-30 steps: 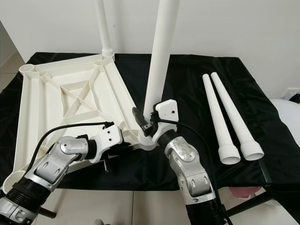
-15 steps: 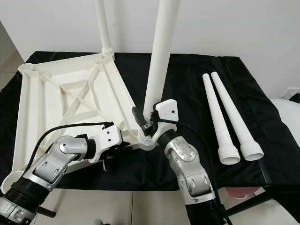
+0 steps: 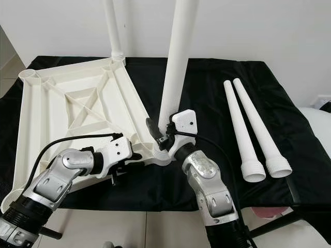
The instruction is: Building children table
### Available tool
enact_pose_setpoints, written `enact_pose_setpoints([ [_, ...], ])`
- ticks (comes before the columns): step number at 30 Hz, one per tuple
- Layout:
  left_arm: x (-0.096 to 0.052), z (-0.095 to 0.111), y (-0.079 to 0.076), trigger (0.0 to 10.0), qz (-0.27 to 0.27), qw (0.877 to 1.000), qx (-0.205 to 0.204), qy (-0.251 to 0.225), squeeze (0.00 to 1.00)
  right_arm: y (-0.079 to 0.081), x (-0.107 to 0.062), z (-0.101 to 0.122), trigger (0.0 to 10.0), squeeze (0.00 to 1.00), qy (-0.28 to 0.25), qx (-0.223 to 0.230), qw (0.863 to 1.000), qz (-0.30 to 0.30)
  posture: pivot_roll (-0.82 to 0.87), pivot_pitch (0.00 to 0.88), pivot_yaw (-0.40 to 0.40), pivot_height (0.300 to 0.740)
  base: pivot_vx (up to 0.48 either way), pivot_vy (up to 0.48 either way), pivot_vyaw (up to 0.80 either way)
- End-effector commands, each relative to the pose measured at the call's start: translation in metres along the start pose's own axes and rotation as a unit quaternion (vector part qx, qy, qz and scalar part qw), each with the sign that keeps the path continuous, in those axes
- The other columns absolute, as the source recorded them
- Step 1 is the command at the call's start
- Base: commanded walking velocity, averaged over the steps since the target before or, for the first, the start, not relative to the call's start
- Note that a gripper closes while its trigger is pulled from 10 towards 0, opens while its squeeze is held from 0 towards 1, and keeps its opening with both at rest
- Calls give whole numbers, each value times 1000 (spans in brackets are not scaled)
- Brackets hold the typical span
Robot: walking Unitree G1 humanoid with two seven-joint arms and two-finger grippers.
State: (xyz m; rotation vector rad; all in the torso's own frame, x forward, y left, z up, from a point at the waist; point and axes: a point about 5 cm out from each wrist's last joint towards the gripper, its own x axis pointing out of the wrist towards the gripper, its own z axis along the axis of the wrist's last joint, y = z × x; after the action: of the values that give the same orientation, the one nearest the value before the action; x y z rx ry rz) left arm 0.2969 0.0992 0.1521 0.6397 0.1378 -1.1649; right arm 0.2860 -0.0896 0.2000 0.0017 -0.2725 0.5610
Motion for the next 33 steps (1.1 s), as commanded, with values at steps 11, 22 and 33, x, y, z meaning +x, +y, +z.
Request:
enact_pose_setpoints([
  [11, -13, -6, 14, 10000, 60, 998, 13, 31, 0, 1, 0, 3, 0, 0, -11, 0, 1000, 3, 17, 127, -10, 740, 0, 0, 0],
  [22, -22, -10, 15, 10000, 46, 998, 9, 42, 0, 1, -1, 4, 0, 0, -11, 1, 1000, 2, 18, 136, -10, 740, 0, 0, 0],
  [33, -8, -17, 9, 10000, 50, 998, -13, 46, 0, -1, -3, 5, 0, 0, -12, -2, 1000, 3, 6, 142, -13, 740, 0, 0, 0],
])
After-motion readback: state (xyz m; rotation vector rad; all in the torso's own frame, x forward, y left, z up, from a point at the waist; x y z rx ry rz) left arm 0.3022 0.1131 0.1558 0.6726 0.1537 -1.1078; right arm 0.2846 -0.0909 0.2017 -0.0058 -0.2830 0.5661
